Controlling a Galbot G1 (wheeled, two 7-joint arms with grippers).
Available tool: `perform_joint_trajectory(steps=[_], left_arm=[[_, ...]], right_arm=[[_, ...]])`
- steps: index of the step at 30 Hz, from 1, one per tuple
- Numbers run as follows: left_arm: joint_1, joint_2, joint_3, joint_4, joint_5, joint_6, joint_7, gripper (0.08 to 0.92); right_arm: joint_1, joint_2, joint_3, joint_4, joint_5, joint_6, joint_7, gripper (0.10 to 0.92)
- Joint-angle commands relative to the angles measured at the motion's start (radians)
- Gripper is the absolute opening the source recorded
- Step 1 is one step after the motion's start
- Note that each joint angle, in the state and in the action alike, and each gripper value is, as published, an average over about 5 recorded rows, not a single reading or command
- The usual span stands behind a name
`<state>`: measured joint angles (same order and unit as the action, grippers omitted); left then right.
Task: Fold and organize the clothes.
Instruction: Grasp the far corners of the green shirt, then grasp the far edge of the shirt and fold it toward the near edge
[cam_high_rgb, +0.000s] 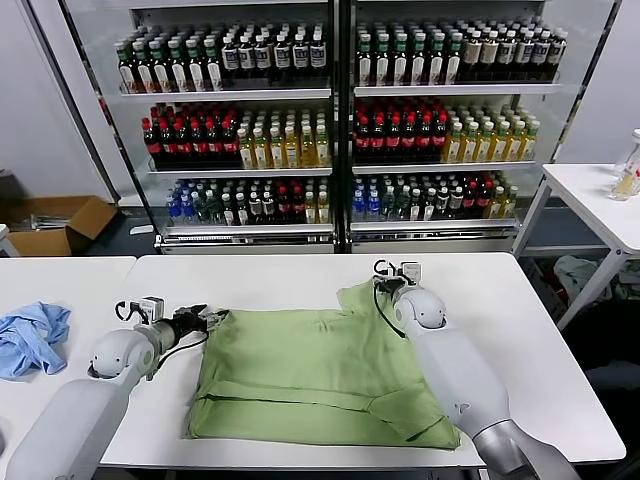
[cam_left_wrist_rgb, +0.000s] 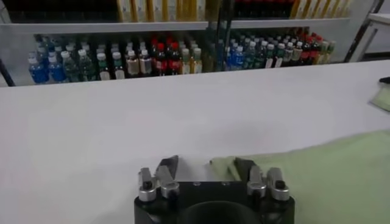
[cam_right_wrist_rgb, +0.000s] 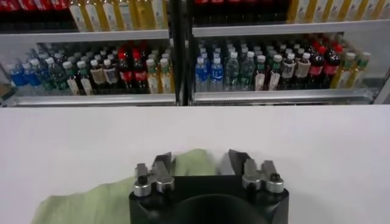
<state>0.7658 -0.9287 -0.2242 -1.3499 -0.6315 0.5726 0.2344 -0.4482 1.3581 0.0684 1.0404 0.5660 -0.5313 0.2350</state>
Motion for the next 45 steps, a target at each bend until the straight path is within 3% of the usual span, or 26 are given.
perform_joint_trajectory(steps=[1,13,19,24,31,45], left_arm=[[0.015,-0.001,0.005,-0.001,0.01,0.003,0.026,0.559],[0.02,-0.015,0.003,-0.004,-0.005,-0.068,0.011,0.212],[0.078,0.03,-0.041,-0.11,-0.085,-0.112,-0.053,0.087],[0.2,0.069,-0.086,-0.245,-0.145,-0.151,-0.116,0.083],[0.324,0.1,-0.129,-0.392,-0.195,-0.181,-0.176,0.083],[0.446,0.087,-0.159,-0.438,-0.167,-0.215,-0.182,0.083]], right_arm=[[0.004,0.009,-0.001,-0.025,-0.002,0.0,-0.009,0.508],[-0.019,-0.01,0.009,0.047,0.029,0.013,-0.003,0.146],[-0.134,-0.116,0.015,0.415,0.206,-0.047,0.087,0.106],[-0.285,-0.236,0.052,0.701,0.294,-0.048,0.125,0.106],[-0.498,-0.37,0.151,0.929,0.295,-0.048,0.119,0.106],[-0.871,-0.41,0.38,1.168,0.252,-0.047,0.102,0.106]])
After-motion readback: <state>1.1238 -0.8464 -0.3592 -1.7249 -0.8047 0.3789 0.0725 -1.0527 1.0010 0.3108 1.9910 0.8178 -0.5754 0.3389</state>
